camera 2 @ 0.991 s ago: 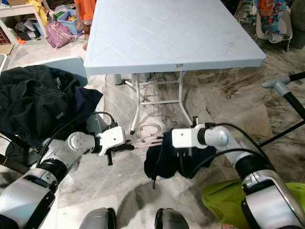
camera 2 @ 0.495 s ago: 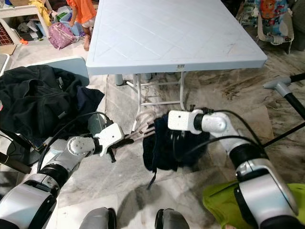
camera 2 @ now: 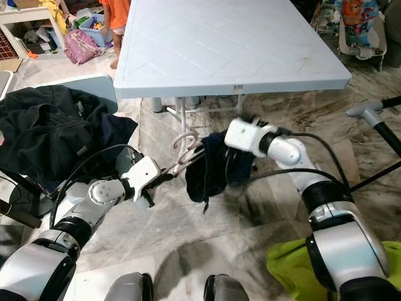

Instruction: Hang hanger

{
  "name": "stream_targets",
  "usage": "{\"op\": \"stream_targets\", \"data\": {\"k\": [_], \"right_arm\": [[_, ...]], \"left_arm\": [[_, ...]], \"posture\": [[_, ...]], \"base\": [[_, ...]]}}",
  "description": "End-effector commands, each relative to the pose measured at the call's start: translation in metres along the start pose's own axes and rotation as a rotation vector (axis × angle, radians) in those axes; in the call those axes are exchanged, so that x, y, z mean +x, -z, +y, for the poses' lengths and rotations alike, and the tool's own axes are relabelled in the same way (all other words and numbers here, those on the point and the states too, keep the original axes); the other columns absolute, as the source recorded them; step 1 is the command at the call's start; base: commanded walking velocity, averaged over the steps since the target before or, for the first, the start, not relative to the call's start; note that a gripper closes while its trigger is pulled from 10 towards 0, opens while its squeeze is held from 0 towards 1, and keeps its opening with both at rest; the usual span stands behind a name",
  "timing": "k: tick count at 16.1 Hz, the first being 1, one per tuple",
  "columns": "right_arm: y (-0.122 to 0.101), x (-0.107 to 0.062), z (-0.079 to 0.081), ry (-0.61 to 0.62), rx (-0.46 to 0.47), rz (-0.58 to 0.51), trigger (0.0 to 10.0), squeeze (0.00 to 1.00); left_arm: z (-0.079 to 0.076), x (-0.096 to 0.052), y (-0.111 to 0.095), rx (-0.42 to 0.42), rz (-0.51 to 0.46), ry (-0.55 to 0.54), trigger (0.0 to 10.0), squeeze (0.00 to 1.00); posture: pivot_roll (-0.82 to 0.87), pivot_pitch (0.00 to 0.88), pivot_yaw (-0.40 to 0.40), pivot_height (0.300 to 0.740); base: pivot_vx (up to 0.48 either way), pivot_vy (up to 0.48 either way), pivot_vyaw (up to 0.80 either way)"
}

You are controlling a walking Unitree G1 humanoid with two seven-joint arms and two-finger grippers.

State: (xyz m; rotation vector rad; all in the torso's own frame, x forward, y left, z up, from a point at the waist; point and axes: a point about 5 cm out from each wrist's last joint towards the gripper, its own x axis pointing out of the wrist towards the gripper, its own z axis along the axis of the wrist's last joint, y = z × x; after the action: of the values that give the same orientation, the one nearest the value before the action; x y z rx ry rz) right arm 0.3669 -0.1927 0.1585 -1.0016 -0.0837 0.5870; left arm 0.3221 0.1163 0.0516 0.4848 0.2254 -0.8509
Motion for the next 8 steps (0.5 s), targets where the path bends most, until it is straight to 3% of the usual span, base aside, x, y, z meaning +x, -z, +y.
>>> {"op": "stream_targets", "data": {"k": [1,3,6,7,8], "right_arm": [[0.010,-0.007,-0.004,0.097,0.074,0.039,10.0,1.00],[0.022,-0.014,0.002,0.106,0.115,0.094,10.0,1.00],[0.046,-0.033,0.014,0.073,0.311,0.189,10.0,1.00],[0.053,-0.039,0.019,0.027,0.367,0.223,10.0,0.93],[0.055,-0.043,0.027,-0.040,0.418,0.227,10.0,0.52]], "left_arm": [[0.011,-0.001,-0.007,-0.017,-0.032,-0.050,0.0,0.00],[0.013,-0.001,-0.009,-0.024,-0.040,-0.063,0.0,0.00],[0.016,0.000,-0.011,-0.041,-0.046,-0.081,0.0,0.00],[0.017,0.000,-0.013,-0.058,-0.058,-0.086,0.0,0.00],[0.017,0.001,-0.016,-0.097,-0.088,-0.080,0.0,0.00]], "posture": [[-0.05,0.046,-0.010,0.740],[-0.05,0.055,-0.005,0.740],[-0.06,0.070,0.002,0.740],[-0.06,0.072,0.004,0.740],[-0.06,0.078,0.008,0.740]], "base": [[0.000,0.000,0.00],[0.000,0.000,0.00],[0.000,0.000,0.00],[0.000,0.000,0.00],[0.000,0.000,0.00]]}}
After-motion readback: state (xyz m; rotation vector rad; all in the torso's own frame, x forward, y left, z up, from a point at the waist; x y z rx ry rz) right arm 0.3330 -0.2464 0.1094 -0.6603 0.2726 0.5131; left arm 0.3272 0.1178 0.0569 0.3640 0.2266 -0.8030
